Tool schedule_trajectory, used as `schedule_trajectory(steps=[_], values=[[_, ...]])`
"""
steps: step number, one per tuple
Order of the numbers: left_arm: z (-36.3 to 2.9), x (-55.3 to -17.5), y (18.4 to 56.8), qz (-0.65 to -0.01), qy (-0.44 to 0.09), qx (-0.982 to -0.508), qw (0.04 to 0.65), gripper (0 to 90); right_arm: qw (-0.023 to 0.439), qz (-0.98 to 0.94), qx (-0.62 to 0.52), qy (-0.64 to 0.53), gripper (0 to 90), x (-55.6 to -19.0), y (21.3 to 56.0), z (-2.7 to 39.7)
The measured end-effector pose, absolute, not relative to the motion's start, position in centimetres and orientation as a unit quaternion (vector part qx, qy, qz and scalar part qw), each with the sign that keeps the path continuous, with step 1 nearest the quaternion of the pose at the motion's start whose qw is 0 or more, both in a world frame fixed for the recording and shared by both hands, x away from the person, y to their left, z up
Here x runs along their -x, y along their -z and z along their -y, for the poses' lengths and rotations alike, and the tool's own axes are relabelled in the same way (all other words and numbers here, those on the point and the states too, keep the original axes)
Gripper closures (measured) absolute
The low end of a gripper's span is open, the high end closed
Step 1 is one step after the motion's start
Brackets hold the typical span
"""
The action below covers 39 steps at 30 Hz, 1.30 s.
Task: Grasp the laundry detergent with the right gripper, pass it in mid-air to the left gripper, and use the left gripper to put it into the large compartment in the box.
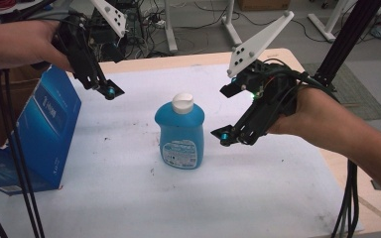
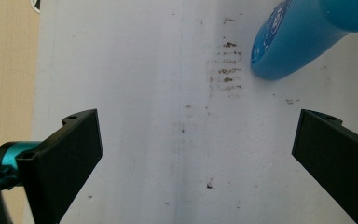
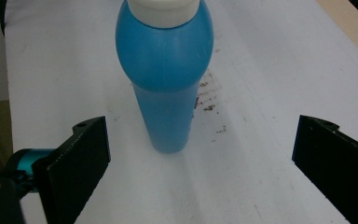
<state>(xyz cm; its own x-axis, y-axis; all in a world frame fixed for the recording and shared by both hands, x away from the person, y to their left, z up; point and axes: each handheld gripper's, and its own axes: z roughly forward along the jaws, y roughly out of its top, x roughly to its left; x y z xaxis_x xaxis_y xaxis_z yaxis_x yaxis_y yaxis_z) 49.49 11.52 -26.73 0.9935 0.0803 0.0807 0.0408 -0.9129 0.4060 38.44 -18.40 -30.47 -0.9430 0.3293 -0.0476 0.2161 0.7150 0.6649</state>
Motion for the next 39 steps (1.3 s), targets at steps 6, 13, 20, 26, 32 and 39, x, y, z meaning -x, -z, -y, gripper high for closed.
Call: schedule_trajectory(steps=[6, 13, 20, 26, 32, 39], values=[[-11.6, -49.4, 26.9, -0.031, -0.048, -0.977, 0.206, 1.6, 0.079, -0.916, -0.154, -0.362, 3.2, -38.0, 31.9, 18.4], [-11.7, -49.3, 27.1, -0.033, -0.047, -0.976, 0.209, 1.6, 0.069, -0.912, -0.157, -0.372, 3.2, -37.9, 33.5, 18.2], [-11.7, -49.3, 27.1, -0.033, -0.049, -0.976, 0.209, 1.6, 0.062, -0.906, -0.161, -0.386, 3.2, -38.2, 34.4, 17.9], [-11.7, -49.3, 27.2, -0.035, -0.048, -0.976, 0.21, 1.6, 0.055, -0.902, -0.161, -0.398, 3.2, -38.7, 35.3, 17.3], [-11.8, -49.4, 27.4, -0.034, -0.046, -0.976, 0.21, 1.6, 0.051, -0.899, -0.156, -0.407, 3.2, -38.9, 36.3, 16.4], [-11.9, -49.5, 27.4, -0.037, -0.043, -0.976, 0.21, 1.6, 0.048, -0.892, -0.154, -0.423, 3.2, -39.1, 37.1, 15.8]])
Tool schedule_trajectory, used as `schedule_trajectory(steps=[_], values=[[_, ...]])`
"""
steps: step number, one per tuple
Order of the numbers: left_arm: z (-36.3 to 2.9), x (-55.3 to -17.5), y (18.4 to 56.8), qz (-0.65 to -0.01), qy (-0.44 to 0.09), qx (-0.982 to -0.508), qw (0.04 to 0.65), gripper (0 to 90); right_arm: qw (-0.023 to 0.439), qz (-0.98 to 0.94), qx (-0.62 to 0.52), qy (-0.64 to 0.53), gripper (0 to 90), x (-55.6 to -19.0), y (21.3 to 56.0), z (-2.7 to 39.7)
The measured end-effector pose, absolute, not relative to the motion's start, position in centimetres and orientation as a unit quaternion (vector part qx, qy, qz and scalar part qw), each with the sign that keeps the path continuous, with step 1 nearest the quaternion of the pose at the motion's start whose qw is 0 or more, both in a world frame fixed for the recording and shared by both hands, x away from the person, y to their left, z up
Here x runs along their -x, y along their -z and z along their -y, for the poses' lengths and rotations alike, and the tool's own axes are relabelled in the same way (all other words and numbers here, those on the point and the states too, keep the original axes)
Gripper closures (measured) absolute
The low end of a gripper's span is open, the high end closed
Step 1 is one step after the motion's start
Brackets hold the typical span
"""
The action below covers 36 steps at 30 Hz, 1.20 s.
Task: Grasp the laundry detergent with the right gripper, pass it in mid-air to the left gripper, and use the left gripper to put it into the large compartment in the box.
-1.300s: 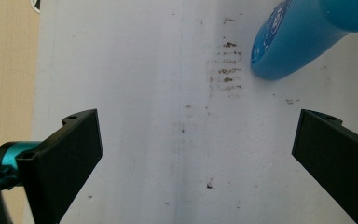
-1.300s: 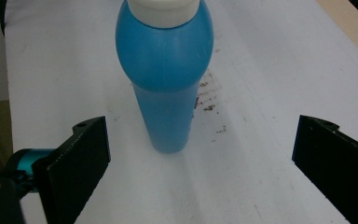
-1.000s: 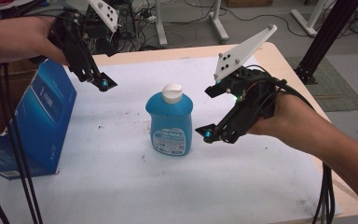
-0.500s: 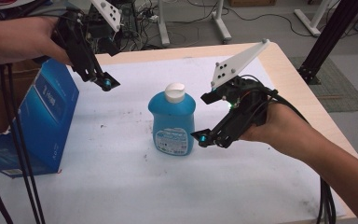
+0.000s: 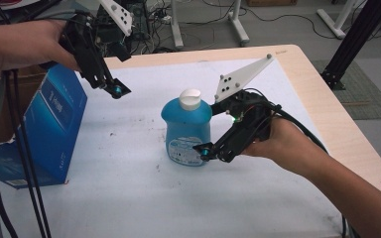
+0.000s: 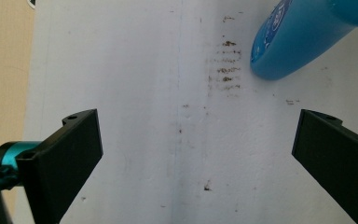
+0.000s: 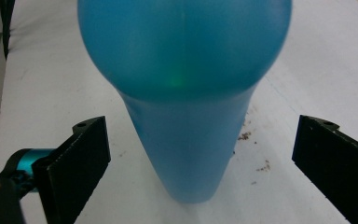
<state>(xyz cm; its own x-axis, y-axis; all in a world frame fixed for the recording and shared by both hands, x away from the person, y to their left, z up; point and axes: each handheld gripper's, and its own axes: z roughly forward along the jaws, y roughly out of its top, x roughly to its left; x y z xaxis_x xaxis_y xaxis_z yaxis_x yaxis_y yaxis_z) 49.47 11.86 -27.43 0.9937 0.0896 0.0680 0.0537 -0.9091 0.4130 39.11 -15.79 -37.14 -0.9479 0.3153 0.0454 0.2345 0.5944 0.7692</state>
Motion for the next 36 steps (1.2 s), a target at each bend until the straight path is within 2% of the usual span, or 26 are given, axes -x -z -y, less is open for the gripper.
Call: schedule_trajectory(steps=[14, 18, 19, 25, 29, 31, 36], values=[[-12.1, -49.6, 27.6, -0.042, -0.043, -0.976, 0.212, 1.6, 0.039, -0.875, -0.17, -0.452, 3.6, -39.2, 39.0, 14.9], [-12.0, -49.6, 27.6, -0.041, -0.042, -0.976, 0.21, 1.6, 0.042, -0.87, -0.167, -0.462, 8.4, -39.0, 39.2, 14.9], [-12.0, -49.6, 27.7, -0.041, -0.042, -0.976, 0.212, 1.6, 0.039, -0.864, -0.163, -0.475, 15.1, -39.0, 39.3, 15.0], [-12.0, -49.5, 27.7, -0.039, -0.043, -0.976, 0.212, 1.6, 0.036, -0.858, -0.172, -0.482, 15.3, -39.2, 39.6, 15.2], [-12.0, -49.5, 27.7, -0.04, -0.043, -0.975, 0.212, 1.6, 0.034, -0.857, -0.167, -0.486, 18.3, -39.0, 39.8, 15.2], [-12.1, -49.5, 27.7, -0.041, -0.043, -0.975, 0.213, 1.6, 0.032, -0.857, -0.16, -0.489, 23.9, -39.0, 39.9, 15.2], [-12.1, -49.5, 27.7, -0.04, -0.043, -0.976, 0.212, 1.6, 0.034, -0.853, -0.157, -0.497, 26.1, -39.0, 40.0, 15.2]])
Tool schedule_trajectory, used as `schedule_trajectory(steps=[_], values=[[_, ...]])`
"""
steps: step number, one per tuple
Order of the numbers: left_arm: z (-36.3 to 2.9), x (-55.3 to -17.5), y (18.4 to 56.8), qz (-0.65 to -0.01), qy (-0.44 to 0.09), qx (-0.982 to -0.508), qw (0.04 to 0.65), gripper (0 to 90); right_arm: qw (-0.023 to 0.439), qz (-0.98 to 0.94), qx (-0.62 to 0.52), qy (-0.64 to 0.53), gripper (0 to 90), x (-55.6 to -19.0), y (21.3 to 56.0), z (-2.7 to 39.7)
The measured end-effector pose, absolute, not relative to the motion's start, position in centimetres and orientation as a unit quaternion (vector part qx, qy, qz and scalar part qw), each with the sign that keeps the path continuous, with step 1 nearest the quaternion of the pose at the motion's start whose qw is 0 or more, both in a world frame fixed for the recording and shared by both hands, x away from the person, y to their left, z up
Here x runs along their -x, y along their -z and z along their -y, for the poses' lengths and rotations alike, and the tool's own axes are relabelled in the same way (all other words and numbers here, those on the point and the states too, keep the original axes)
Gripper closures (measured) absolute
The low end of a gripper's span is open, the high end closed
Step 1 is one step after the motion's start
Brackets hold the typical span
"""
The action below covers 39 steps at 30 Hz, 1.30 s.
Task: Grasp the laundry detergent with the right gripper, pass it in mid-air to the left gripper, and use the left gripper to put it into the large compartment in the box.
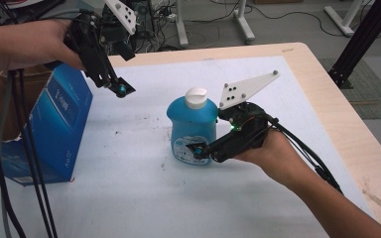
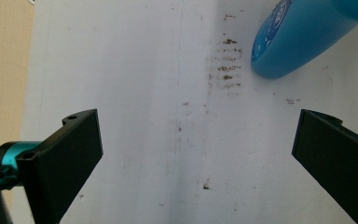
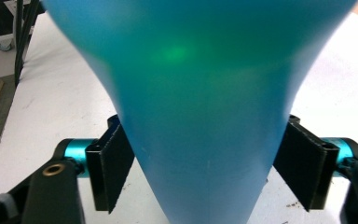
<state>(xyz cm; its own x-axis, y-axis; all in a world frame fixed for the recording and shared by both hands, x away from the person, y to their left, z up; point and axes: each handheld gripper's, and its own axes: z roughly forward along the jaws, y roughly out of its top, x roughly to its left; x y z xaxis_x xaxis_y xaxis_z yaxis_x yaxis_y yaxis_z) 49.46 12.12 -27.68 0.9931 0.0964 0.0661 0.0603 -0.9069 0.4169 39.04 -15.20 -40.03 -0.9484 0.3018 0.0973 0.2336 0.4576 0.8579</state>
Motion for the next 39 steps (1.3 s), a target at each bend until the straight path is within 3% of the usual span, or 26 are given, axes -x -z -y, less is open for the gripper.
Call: schedule_trajectory(steps=[18, 39], values=[[-12.2, -49.4, 27.9, -0.044, -0.04, -0.976, 0.211, 1.6, 0.066, -0.839, -0.138, -0.521, 42.9, -38.8, 40.8, 15.0], [-11.6, -47.4, 26.5, -0.048, -0.018, -0.978, 0.204, 1.6, 0.074, -0.841, -0.123, -0.522, 47.1, -38.6, 39.3, 15.4]])
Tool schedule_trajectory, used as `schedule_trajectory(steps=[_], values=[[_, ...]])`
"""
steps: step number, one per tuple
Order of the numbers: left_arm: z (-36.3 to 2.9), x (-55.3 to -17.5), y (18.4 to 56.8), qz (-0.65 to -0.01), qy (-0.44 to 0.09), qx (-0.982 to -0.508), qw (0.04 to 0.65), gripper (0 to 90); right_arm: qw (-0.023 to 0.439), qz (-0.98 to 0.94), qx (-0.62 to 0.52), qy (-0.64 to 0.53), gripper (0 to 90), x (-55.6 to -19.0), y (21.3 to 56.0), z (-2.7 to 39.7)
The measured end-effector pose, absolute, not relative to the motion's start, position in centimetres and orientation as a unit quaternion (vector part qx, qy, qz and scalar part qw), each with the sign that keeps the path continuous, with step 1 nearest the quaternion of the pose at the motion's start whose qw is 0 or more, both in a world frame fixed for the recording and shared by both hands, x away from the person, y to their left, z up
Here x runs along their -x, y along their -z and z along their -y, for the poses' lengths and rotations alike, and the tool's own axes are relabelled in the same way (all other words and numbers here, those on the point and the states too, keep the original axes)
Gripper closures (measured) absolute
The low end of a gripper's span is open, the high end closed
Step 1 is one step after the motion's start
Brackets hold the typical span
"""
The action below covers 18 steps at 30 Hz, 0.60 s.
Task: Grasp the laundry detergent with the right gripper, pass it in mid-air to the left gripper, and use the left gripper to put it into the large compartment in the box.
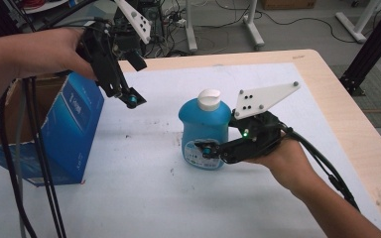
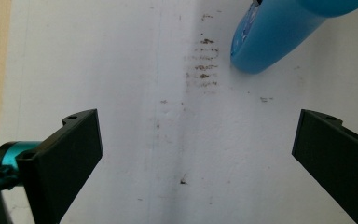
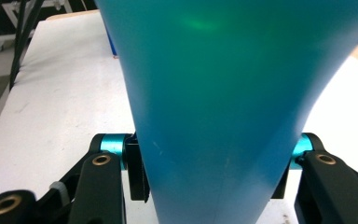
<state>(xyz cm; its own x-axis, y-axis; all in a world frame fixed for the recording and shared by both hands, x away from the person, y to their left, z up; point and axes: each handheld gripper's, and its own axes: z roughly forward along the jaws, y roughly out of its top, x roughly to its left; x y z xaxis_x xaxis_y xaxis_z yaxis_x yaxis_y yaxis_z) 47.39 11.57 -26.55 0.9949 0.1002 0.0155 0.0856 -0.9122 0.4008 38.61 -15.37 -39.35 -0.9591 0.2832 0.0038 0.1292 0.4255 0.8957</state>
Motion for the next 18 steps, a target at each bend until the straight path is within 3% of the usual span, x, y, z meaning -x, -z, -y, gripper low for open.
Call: schedule_trajectory(steps=[18], values=[[-9.0, -42.7, 23.4, -0.031, -0.007, -0.979, 0.202, 1.6, 0.048, -0.861, -0.083, -0.499, 46.6, -39.2, 33.9, 16.1]])
